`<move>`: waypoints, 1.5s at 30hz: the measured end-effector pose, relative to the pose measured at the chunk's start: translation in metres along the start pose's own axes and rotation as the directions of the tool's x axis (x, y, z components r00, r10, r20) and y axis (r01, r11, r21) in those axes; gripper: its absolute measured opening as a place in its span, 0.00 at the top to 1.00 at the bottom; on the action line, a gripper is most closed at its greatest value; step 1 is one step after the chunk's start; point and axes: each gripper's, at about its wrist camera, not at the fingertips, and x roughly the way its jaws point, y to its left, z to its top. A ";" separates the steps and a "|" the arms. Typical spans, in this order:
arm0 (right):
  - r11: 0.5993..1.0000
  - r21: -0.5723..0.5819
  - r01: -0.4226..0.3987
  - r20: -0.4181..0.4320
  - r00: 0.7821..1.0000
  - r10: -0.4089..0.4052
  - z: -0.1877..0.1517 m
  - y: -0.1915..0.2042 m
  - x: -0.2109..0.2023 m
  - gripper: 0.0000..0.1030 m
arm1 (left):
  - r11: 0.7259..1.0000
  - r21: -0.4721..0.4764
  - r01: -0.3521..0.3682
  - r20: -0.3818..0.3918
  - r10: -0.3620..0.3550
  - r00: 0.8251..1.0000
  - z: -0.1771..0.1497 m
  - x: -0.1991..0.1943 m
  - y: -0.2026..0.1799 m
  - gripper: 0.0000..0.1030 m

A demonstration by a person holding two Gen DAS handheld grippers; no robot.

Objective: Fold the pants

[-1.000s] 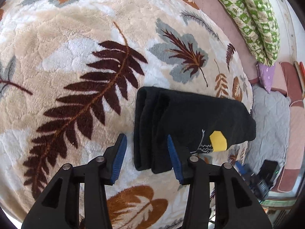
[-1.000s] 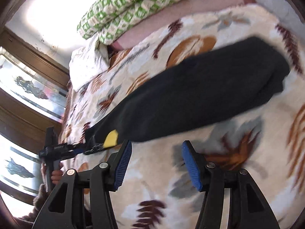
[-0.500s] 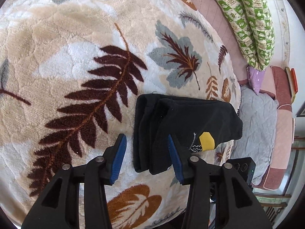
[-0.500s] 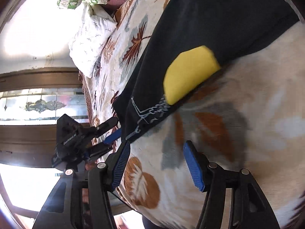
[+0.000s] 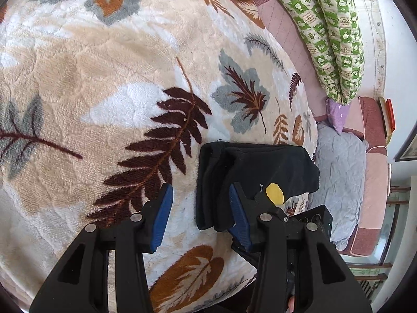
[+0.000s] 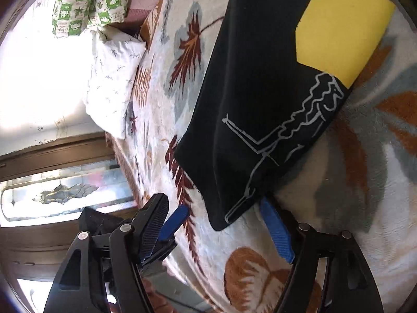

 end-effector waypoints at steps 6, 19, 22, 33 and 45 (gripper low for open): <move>0.996 0.042 -0.079 -0.014 0.997 0.080 0.005 -0.022 0.003 0.91 | 1.000 0.005 0.007 0.009 -0.007 1.000 0.002 0.009 -0.004 0.58; 0.964 0.070 -0.256 -0.055 0.964 0.260 0.007 -0.033 -0.010 0.91 | 0.970 -0.118 0.214 0.096 -0.204 0.974 -0.011 0.039 0.010 0.57; 0.961 0.106 -0.257 -0.069 0.962 0.265 0.008 -0.037 -0.001 0.90 | 0.960 -0.125 0.252 0.097 -0.241 0.966 -0.013 0.045 0.008 0.56; 0.926 0.103 -0.364 -0.088 0.924 0.373 0.015 -0.029 -0.009 0.90 | 0.920 -0.137 0.367 0.088 -0.358 0.930 -0.030 0.038 0.018 0.56; 0.930 0.107 -0.352 -0.108 0.926 0.363 0.014 -0.039 -0.005 0.86 | 0.893 -0.215 0.396 0.125 -0.377 0.918 -0.018 0.056 0.007 0.81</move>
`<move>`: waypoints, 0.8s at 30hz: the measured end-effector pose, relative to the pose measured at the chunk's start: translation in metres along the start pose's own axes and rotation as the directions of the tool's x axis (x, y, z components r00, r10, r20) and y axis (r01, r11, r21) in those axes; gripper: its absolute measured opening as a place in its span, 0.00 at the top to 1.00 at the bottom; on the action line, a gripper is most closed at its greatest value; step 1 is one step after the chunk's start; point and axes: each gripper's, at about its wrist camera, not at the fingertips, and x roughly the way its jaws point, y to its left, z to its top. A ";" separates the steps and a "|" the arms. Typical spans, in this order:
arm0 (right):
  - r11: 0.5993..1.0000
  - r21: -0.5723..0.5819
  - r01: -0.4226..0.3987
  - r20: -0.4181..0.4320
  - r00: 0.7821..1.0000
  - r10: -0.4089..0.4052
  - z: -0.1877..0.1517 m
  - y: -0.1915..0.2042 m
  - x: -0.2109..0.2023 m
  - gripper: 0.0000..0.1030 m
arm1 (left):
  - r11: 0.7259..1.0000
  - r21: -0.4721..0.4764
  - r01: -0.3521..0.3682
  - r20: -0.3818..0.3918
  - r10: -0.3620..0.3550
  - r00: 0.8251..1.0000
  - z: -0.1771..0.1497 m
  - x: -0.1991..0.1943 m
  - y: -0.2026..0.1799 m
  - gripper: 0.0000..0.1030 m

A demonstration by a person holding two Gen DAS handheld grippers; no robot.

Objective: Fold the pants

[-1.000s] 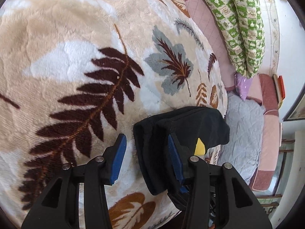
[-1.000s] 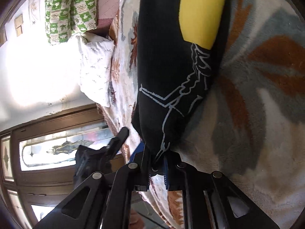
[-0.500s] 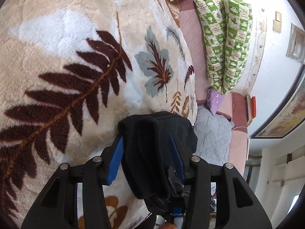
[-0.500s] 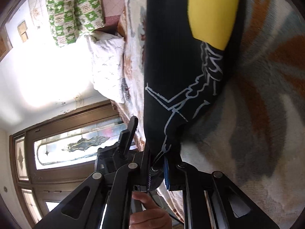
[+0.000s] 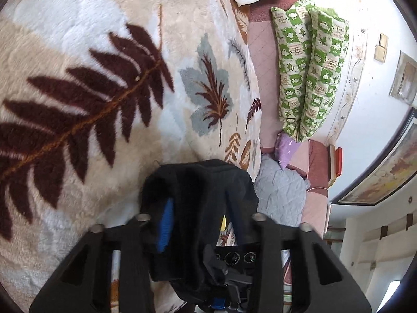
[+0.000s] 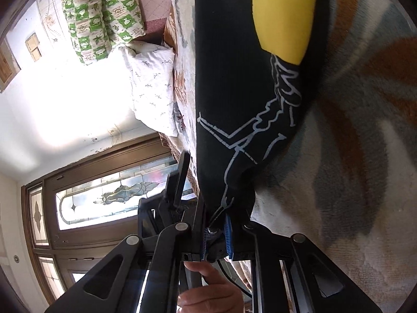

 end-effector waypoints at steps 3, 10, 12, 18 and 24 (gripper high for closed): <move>1.000 0.013 0.011 -0.009 1.000 -0.011 0.003 -0.004 0.001 0.83 | 1.000 0.004 -0.018 0.015 0.018 1.000 0.003 -0.002 -0.003 0.90; 0.992 -0.069 0.104 -0.040 0.993 -0.107 0.010 0.006 -0.019 0.61 | 0.982 0.075 -0.173 0.063 0.169 0.984 0.006 -0.002 -0.013 0.91; 0.967 -0.188 0.174 0.043 0.985 -0.169 0.016 0.022 -0.053 0.60 | 0.970 0.107 -0.220 0.091 0.211 0.973 0.004 -0.001 -0.019 0.91; 0.861 -0.214 0.462 0.588 0.765 -0.265 0.063 0.061 -0.224 0.59 | 0.948 0.138 -0.288 0.122 0.272 0.954 0.001 0.002 -0.025 0.91; 0.891 0.006 0.455 0.744 0.593 -0.308 0.135 0.049 -0.328 0.35 | 0.940 0.121 -0.319 0.138 0.303 0.943 0.001 0.004 -0.025 0.91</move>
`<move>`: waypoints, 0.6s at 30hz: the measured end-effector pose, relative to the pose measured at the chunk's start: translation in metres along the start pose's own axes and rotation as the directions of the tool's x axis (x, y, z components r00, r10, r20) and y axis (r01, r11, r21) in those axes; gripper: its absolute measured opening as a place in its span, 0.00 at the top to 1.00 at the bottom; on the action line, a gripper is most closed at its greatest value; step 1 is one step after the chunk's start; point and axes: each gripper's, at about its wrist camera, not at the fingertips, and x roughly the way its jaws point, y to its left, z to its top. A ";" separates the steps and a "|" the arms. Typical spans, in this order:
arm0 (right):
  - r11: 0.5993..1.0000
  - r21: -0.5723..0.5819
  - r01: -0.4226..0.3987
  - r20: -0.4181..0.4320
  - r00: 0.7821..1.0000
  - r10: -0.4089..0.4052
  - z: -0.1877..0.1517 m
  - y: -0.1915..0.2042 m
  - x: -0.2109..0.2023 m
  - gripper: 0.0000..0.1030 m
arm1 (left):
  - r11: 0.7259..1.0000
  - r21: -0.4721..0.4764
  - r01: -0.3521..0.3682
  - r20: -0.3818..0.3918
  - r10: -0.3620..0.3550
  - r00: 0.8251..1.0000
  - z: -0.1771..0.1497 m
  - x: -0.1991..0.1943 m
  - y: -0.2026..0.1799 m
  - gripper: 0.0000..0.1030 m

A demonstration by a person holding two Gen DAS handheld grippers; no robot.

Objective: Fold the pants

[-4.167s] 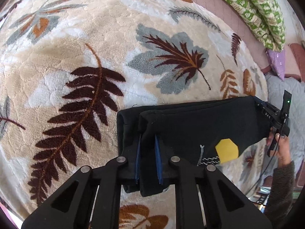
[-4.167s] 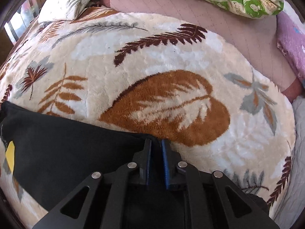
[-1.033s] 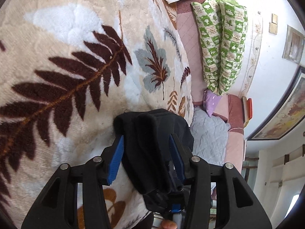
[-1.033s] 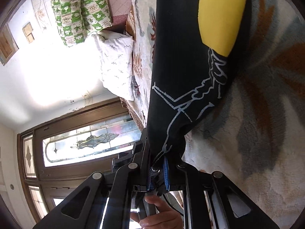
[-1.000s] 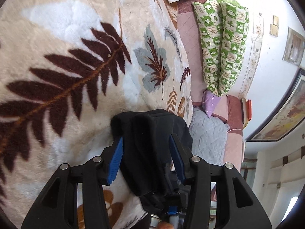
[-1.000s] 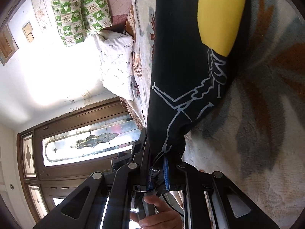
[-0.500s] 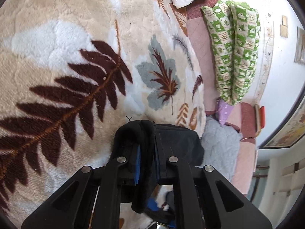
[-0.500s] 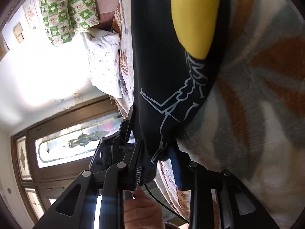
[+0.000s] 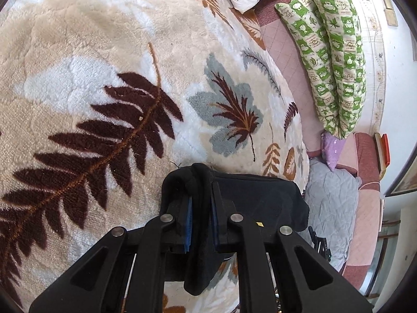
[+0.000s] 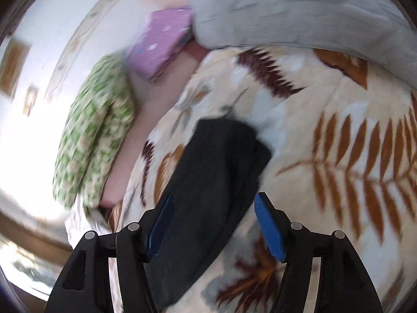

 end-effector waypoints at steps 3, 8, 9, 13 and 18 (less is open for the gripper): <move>1.000 0.012 0.012 -0.065 0.998 -0.011 0.007 -0.003 0.032 0.33 | 1.000 -0.003 -0.024 0.008 0.024 1.000 0.000 0.001 -0.002 0.91; 0.996 0.085 -0.012 0.013 1.000 0.011 0.008 -0.026 0.047 0.32 | 0.999 -0.010 -0.049 0.017 0.049 0.999 0.003 0.004 -0.004 0.91; 0.997 0.067 -0.037 0.002 0.999 0.037 0.010 -0.023 0.052 0.32 | 0.999 -0.013 -0.049 0.017 0.049 0.999 0.004 0.005 -0.004 0.91; 0.995 0.078 -0.068 -0.051 0.996 0.072 0.019 -0.031 0.055 0.90 | 0.998 -0.021 -0.054 0.012 0.055 0.998 0.005 0.005 -0.003 0.91; 0.988 0.009 -0.156 0.009 0.988 0.156 0.008 -0.011 0.004 0.91 | 0.997 -0.010 -0.082 -0.007 0.082 0.997 0.013 0.010 -0.008 0.91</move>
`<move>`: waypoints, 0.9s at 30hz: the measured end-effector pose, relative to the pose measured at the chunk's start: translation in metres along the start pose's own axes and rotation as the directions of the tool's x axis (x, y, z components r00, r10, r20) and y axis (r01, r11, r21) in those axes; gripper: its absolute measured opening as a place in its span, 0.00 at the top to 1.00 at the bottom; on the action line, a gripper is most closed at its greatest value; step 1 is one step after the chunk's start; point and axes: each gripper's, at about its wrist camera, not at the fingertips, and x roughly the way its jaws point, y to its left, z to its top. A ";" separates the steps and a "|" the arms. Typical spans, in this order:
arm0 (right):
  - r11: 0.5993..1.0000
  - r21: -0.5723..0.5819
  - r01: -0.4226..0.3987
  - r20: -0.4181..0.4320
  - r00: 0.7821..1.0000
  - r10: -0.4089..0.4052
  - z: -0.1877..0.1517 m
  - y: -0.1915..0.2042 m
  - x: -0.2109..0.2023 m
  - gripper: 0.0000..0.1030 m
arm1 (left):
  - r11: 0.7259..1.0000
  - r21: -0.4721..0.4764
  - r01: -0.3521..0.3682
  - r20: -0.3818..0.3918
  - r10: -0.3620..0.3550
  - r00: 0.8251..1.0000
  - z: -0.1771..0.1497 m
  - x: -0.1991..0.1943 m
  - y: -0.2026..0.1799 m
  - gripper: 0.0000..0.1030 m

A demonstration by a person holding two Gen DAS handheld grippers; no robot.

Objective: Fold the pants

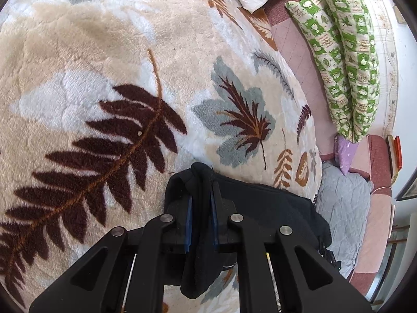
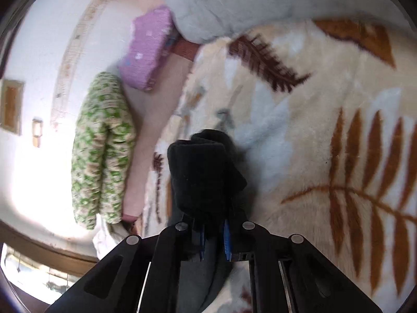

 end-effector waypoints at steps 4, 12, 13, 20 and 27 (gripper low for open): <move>0.990 -0.067 0.122 -0.017 0.992 -0.123 0.007 -0.008 0.008 0.90 | 1.000 0.012 -0.024 -0.022 0.024 0.999 -0.001 0.000 -0.003 0.91; 0.993 0.046 0.105 0.002 0.994 -0.105 -0.017 -0.044 -0.035 0.90 | 0.996 0.054 -0.065 -0.059 0.068 0.996 0.002 0.004 -0.009 0.91; 0.993 0.021 0.115 -0.002 0.993 -0.115 -0.016 -0.043 -0.036 0.90 | 0.995 0.059 -0.074 -0.057 0.078 0.995 0.002 0.005 -0.010 0.91; 0.973 -0.024 0.228 -0.069 0.971 -0.229 -0.014 -0.041 -0.024 0.73 | 0.989 0.138 -0.052 -0.110 0.067 0.992 -0.003 -0.010 -0.015 0.89; 0.945 -0.261 0.197 0.000 0.979 -0.204 -0.044 0.029 -0.092 0.62 | 0.987 0.156 -0.041 -0.038 0.047 0.998 0.004 -0.055 -0.002 0.86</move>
